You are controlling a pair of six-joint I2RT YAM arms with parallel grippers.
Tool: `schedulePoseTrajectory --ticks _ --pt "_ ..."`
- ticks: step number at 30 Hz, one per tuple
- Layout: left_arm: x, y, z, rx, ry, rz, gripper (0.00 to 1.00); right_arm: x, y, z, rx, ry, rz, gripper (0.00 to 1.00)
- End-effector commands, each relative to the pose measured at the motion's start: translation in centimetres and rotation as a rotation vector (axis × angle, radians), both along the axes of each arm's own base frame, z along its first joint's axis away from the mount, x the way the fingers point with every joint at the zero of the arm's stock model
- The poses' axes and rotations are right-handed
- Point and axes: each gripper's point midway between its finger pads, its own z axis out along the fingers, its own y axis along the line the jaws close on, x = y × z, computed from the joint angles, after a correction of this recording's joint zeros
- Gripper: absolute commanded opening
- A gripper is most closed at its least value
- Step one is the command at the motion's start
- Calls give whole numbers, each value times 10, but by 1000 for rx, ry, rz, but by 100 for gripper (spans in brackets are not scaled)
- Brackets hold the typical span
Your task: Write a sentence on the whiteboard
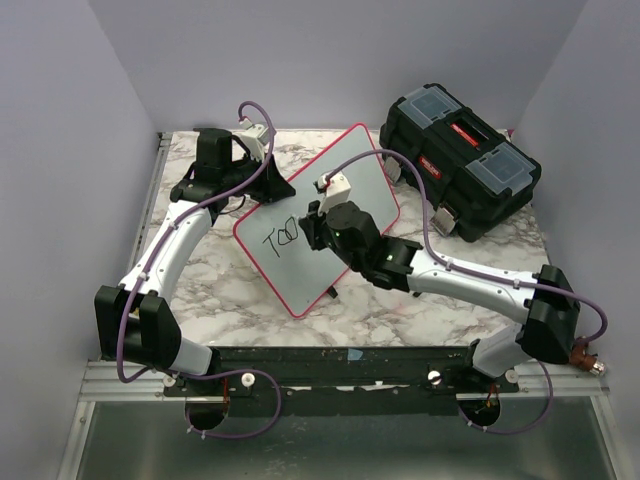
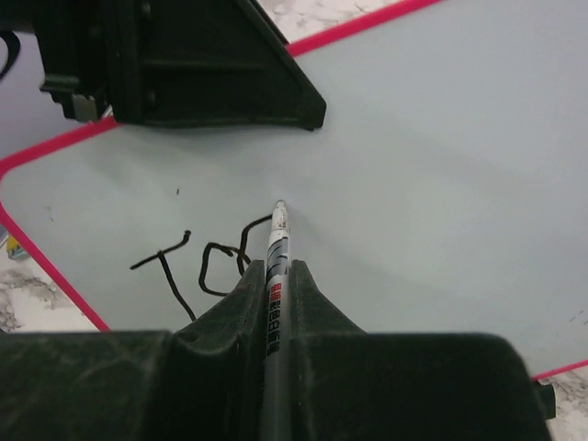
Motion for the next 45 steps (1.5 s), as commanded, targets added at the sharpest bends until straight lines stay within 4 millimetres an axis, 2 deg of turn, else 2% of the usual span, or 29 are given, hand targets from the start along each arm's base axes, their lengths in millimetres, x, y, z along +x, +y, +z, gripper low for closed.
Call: schedulePoseTrajectory --ticks 1,6,11,30,40,45 --pt "-4 -5 -2 58 -72 -44 0 14 5 13 -11 -38 -35 1" --pt "-4 -5 -2 62 -72 -43 0 17 13 24 10 -49 -25 1" --pt "-4 -6 -3 65 -70 -45 0 16 17 22 20 -38 -19 1" --pt "-3 -7 -3 67 -69 -47 0 -5 -4 -30 -1 64 -9 1" --pt "-4 -8 -4 70 -69 -48 0 -13 -14 -51 -23 100 -12 1" --pt "-5 -7 -4 73 -69 -47 0 -14 -19 -54 -29 102 -20 1"
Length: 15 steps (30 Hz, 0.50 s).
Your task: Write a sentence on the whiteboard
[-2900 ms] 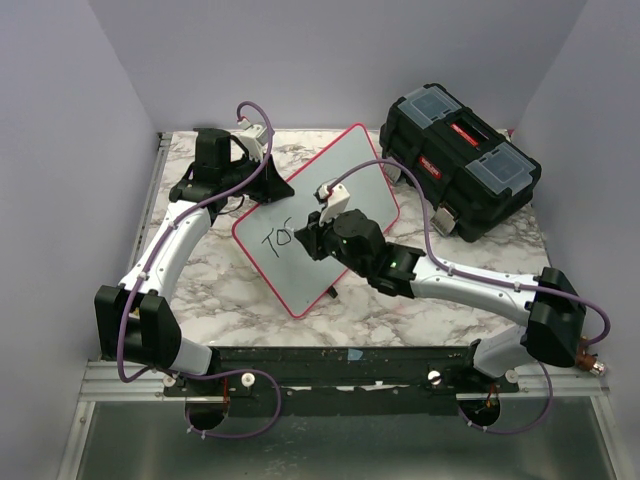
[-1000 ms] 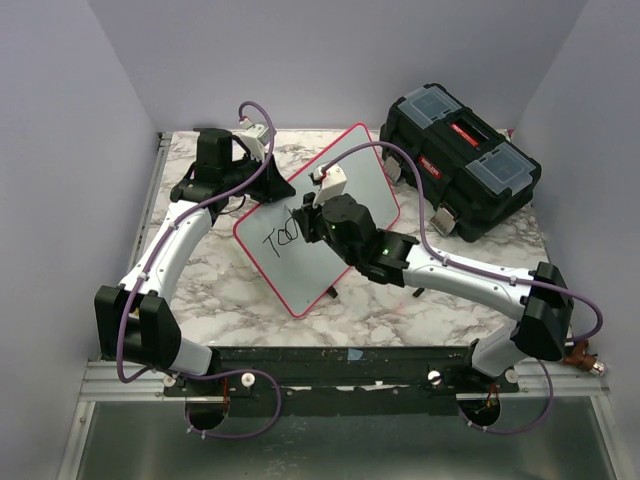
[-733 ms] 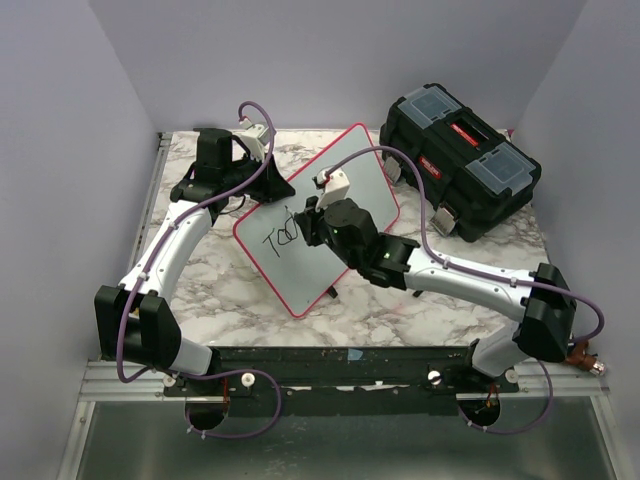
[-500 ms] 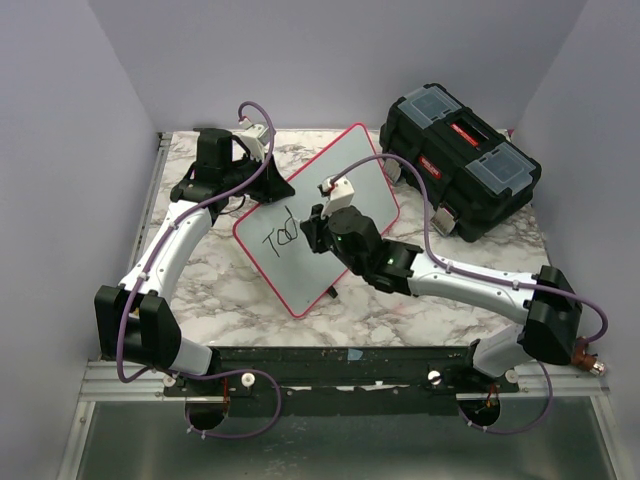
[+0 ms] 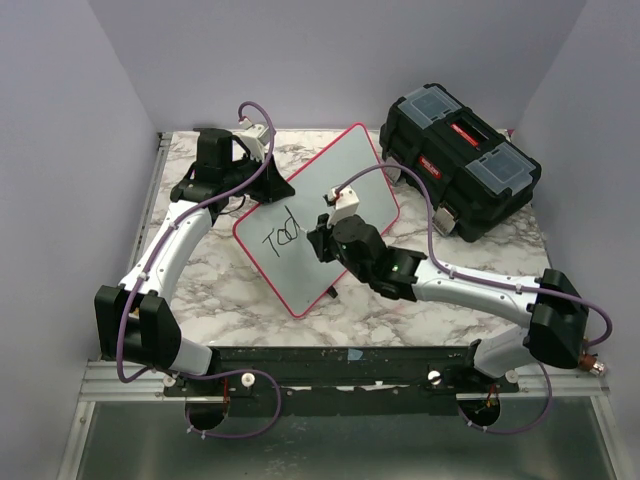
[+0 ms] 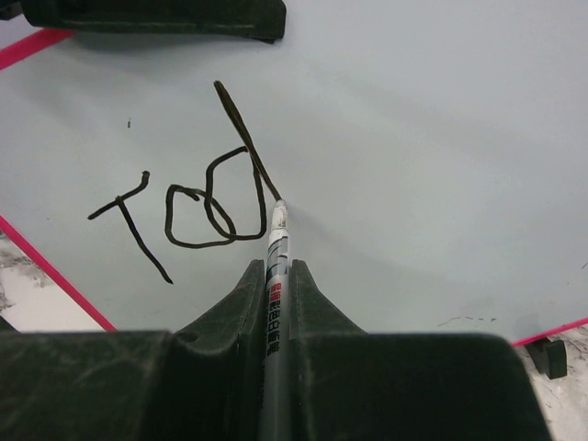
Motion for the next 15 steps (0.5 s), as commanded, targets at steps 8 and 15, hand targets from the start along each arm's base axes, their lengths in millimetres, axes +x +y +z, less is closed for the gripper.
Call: schedulePoseTrajectory --ticks 8,15 --pt "-6 -9 -3 61 -65 -62 0 -4 -16 -21 -53 31 -21 1" --pt "-6 -9 -2 60 -69 -64 0 -3 -33 13 -13 -32 -61 1"
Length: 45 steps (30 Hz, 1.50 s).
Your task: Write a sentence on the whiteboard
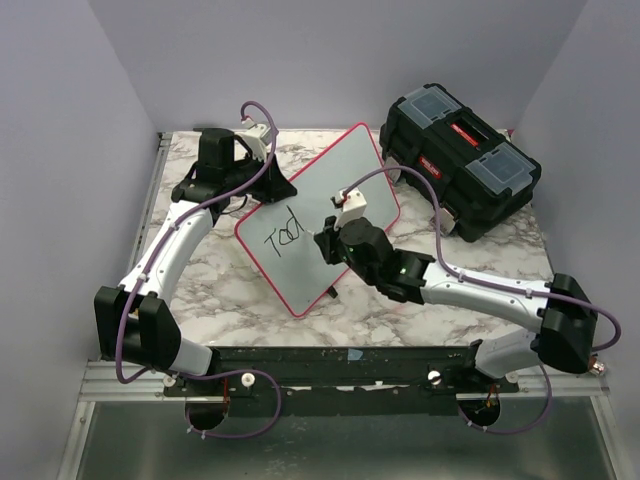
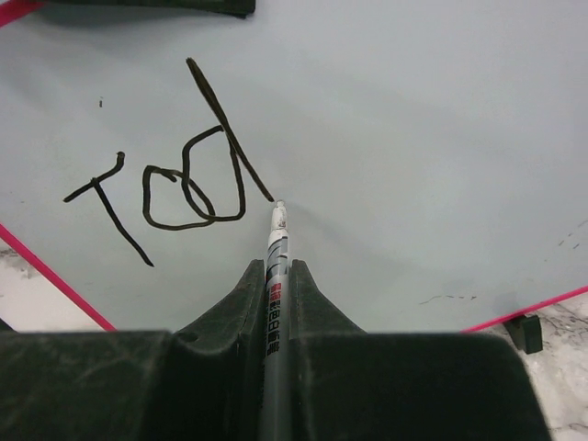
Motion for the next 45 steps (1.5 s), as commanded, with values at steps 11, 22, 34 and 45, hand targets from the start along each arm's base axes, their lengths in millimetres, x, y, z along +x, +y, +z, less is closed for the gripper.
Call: schedulePoseTrajectory --ticks 11,22,34,45 --pt "-8 -7 1 45 -73 -61 0 18 -46 51 83 -110 -96 1" --pt "-9 -8 6 32 -75 -66 0 26 -34 50 98 -113 -44 1" --pt "-11 -9 5 28 -71 -67 0 26 -21 49 120 -121 2 1" --pt "-9 -5 14 50 -72 -28 0 26 -18 52 132 -117 6 1"
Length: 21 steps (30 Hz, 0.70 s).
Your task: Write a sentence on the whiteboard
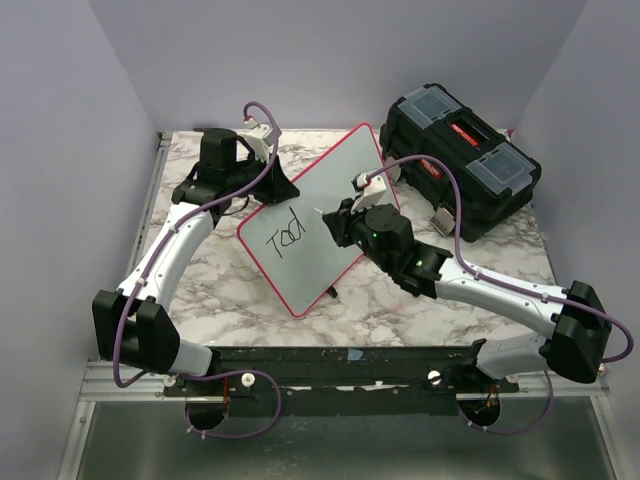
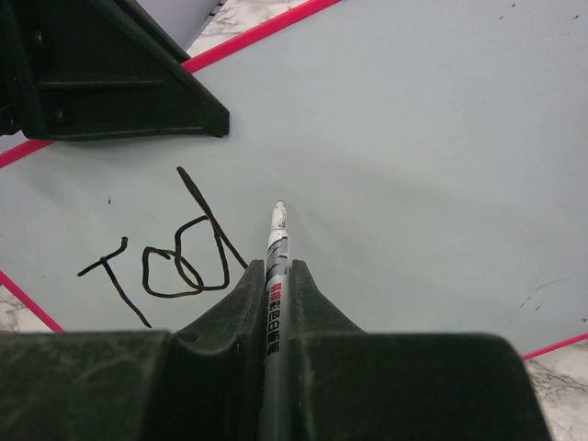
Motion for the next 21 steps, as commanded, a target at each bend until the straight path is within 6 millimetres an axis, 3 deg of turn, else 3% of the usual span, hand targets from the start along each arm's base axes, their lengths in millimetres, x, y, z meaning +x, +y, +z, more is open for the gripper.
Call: schedulePoseTrajectory --ticks 1,21 --pt "0 1 8 53 -58 -6 0 3 4 12 28 -24 11 1" --pt "7 1 -7 63 -57 -2 0 -1 -1 2 1 -29 27 1"
